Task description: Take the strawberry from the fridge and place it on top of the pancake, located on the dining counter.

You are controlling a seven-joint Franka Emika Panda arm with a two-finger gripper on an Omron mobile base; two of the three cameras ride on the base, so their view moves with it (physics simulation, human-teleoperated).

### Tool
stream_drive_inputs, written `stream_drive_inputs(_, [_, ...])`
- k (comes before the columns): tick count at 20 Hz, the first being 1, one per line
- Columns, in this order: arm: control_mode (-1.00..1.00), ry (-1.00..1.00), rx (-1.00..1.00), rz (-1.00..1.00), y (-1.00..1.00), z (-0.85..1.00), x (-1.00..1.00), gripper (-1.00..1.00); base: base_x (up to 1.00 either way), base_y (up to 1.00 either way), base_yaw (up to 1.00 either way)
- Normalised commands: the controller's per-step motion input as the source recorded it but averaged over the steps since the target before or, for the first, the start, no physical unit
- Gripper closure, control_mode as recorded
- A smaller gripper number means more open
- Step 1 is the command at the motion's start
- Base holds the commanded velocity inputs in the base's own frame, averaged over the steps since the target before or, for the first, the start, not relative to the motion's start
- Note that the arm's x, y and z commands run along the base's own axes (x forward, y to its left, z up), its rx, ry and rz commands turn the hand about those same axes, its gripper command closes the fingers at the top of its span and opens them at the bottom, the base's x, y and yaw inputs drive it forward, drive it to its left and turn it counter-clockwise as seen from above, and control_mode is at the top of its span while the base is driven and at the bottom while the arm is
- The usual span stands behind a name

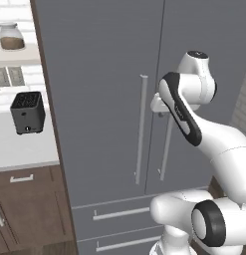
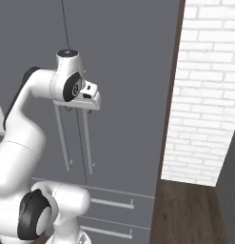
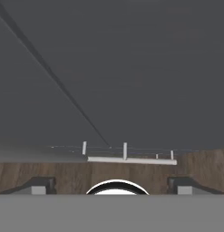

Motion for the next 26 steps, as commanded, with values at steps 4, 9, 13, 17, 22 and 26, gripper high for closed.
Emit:
stream_drive_inputs(4, [1.00,0.00,0.00,0.00,0.00,0.00,0.00,-1.00,0.00,0.25,0.00])
stream_drive_inputs(9, [1.00,0.00,0.00,0.00,0.00,0.00,0.00,-1.00,0.00,0.22,0.00])
stream_drive_inputs(13, [1.00,0.00,0.00,0.00,0.00,0.00,0.00,-1.00,-0.20,0.18,0.00])
stream_drive_inputs(17, [1.00,0.00,0.00,0.00,0.00,0.00,0.00,-1.00,-0.45,0.01,0.00])
stream_drive_inputs(22, [1.00,0.00,0.00,0.00,0.00,0.00,0.00,-1.00,-0.52,0.00,0.00])
stream_drive_inputs(26, [1.00,0.00,0.00,0.00,0.00,0.00,0.00,-1.00,-0.48,0.00,0.00])
